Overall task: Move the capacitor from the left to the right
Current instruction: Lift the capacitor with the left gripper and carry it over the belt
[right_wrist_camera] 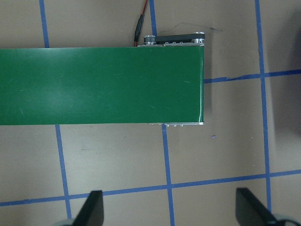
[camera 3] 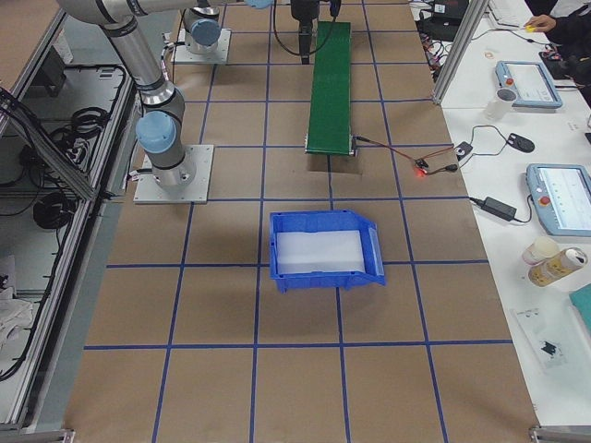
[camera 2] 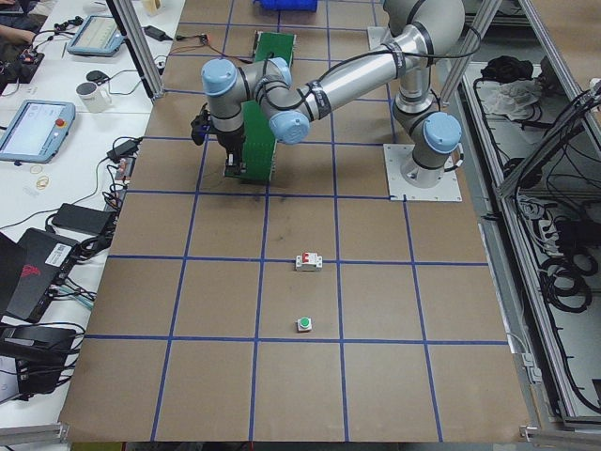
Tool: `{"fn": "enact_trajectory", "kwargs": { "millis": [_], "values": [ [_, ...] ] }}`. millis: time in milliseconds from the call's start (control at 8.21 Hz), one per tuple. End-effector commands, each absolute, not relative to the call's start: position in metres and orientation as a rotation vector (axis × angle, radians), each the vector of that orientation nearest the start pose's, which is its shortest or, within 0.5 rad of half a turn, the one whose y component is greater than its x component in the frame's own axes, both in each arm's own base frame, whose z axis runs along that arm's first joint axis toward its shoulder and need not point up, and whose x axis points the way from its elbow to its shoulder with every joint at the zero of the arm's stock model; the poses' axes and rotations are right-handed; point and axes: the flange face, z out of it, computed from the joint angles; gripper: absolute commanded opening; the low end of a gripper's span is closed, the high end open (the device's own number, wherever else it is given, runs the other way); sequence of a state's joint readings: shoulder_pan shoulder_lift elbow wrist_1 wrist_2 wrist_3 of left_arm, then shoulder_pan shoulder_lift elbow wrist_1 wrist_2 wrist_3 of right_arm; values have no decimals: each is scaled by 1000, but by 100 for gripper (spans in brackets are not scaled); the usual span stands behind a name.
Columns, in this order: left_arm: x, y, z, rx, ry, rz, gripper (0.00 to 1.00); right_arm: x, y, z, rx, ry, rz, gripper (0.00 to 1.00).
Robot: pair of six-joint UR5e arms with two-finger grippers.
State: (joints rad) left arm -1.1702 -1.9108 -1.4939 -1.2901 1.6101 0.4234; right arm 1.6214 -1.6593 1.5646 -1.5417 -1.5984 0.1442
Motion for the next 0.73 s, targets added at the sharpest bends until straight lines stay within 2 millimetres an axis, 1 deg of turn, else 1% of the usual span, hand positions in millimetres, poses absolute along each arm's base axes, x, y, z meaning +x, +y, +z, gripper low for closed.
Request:
{"fn": "enact_trajectory", "kwargs": {
  "millis": [0, 122, 244, 365, 487, 609],
  "values": [
    [19, -637, 352, 130, 3103, 16, 0, 154, -452, 530, 149, 3158, -106, 100],
    [1, -642, 339, 172, 3112, 35, 0, 154, -452, 530, 149, 3157, -108, 100],
    [-18, -641, 316, 223, 3118, 89, 0, 154, -452, 530, 149, 3157, -108, 100],
    [-24, -636, 298, 232, 3121, 122, 0, 153, -452, 530, 147, 3159, -106, 100],
    [-27, -632, 287, 231, 3118, 85, 0, 153, -452, 530, 149, 3159, -106, 100],
    [-28, -625, 275, 236, 3120, 113, 0, 153, -452, 530, 149, 3159, -108, 100]
  ]
}}
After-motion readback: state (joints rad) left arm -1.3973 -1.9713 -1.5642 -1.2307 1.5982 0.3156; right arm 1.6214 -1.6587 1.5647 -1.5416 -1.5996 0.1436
